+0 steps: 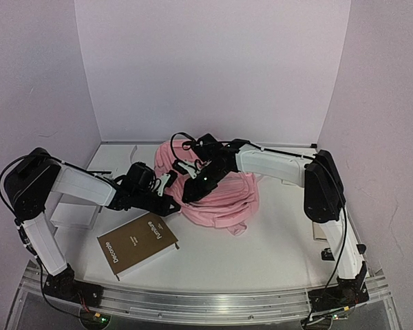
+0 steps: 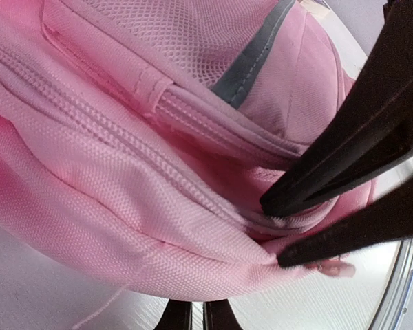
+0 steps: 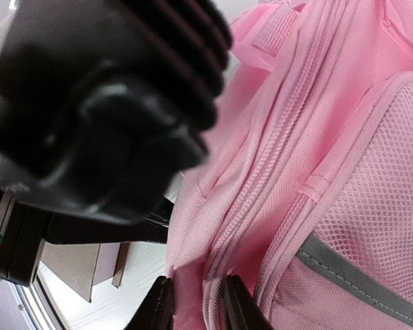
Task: Pack the student bag
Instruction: Unzip the student bag at the center of the board.
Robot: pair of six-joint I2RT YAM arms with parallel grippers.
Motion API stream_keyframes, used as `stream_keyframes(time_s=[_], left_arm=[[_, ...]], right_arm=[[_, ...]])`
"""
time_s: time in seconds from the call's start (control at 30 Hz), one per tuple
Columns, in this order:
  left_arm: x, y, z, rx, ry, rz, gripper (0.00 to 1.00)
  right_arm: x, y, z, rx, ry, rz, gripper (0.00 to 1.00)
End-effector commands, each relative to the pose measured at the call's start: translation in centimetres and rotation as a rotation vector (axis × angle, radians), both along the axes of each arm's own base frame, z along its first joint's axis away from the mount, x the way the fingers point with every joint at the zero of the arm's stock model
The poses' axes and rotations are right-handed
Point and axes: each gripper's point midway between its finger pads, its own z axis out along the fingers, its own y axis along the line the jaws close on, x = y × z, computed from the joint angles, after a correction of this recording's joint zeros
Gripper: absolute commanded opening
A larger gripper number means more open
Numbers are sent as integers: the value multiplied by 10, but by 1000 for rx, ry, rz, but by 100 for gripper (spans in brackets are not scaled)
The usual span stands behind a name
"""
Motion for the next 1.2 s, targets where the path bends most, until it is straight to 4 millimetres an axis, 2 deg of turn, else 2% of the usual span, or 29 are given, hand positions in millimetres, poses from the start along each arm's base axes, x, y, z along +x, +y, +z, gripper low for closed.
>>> stream_keyframes(time_s=[0.0, 0.03, 0.2, 0.37, 0.53, 0.7, 0.83, 1.17], left_arm=[[10, -14, 53, -131, -118, -23, 0], [9, -15, 53, -131, -118, -24, 0], [5, -14, 54, -141, -130, -44, 0], [-7, -16, 64, -164, -171, -86, 0], [-17, -19, 75, -172, -228, -113, 0], [-24, -29, 74, -149, -253, -141, 0], [-31, -47, 72, -128, -276, -180, 0], [-61, -100, 80, -150, -333, -301, 0]], right_arm=[[10, -6, -14, -49, -31, -37, 4], [12, -5, -10, -43, -39, -38, 0], [19, 3, 23, 24, -50, -79, 0], [29, 12, 42, 74, -56, -111, 0], [41, 19, 43, 108, -36, -155, 0], [46, 30, 45, 147, -5, -175, 0], [51, 36, 47, 174, 3, -198, 0], [58, 46, 35, 203, 33, -234, 0]])
